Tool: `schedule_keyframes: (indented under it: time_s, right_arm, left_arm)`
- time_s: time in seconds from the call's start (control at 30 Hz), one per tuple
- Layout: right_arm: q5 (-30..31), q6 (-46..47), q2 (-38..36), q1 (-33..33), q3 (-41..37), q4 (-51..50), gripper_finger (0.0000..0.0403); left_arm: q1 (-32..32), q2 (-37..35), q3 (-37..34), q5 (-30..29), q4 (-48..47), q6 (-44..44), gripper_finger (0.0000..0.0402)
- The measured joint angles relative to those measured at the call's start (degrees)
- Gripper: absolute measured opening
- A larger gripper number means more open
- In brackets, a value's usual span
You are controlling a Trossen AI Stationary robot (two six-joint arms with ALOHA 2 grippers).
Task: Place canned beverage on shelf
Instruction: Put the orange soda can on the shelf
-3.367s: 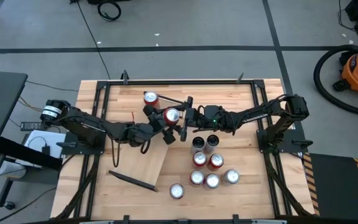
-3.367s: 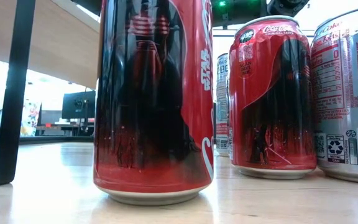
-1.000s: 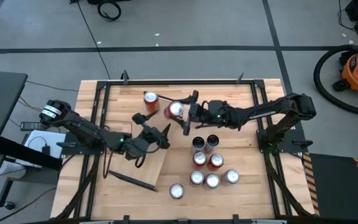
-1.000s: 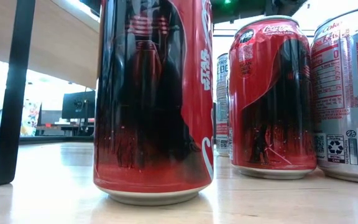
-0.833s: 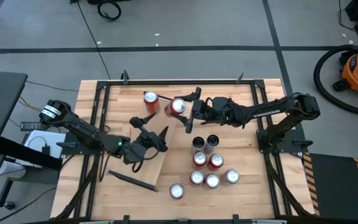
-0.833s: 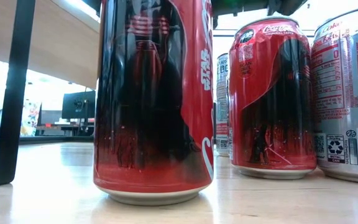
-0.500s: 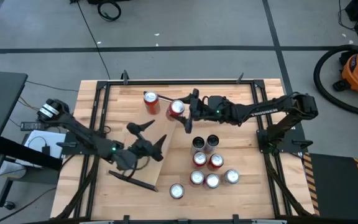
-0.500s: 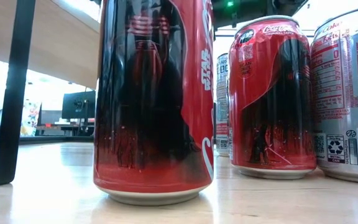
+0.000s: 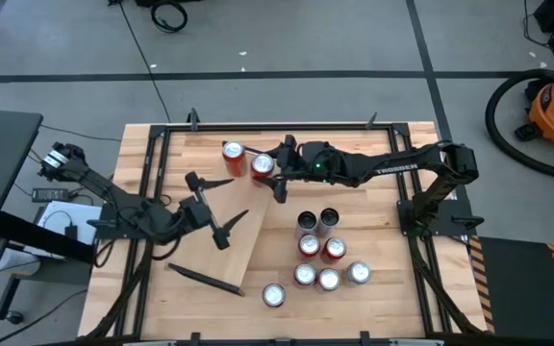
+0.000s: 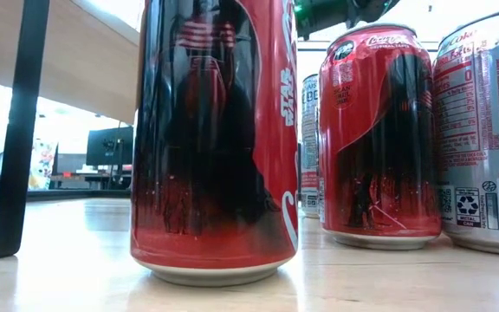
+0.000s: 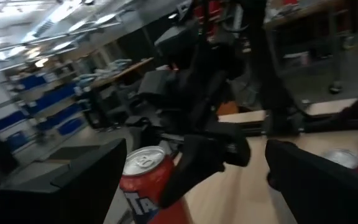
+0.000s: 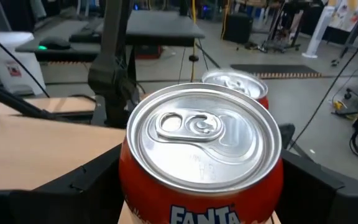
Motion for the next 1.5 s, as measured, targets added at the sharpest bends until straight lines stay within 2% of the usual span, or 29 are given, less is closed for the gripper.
schedule_keyframes:
  time_s: [0.17,0.3,0.67,1.0,1.5]
  right_arm:
    - [-0.2,0.8,0.1,-0.8,0.0,-0.6,0.0327]
    - [-2.7,0.6,0.1,-1.8,0.0,-3.2,0.0327]
    - [-4.9,2.3,0.1,-3.2,-0.1,-4.4,0.0327]
    - [-7.8,1.1,2.7,-3.5,0.0,-1.3,0.0327]
    - [-7.4,1.4,3.3,-4.0,0.0,-0.7,0.0327]
  left_arm:
    - [1.0,-0.8,0.0,3.4,-1.4,-2.7,0.0396]
    - [1.8,-0.6,0.0,5.7,-1.6,-3.4,0.0396]
    - [2.0,-0.6,0.0,5.8,-1.7,-0.8,0.0396]
    - [2.1,-0.5,0.0,5.8,-1.6,-3.2,0.0396]
    - [2.1,-0.5,0.0,5.8,-0.9,-4.3,0.0396]
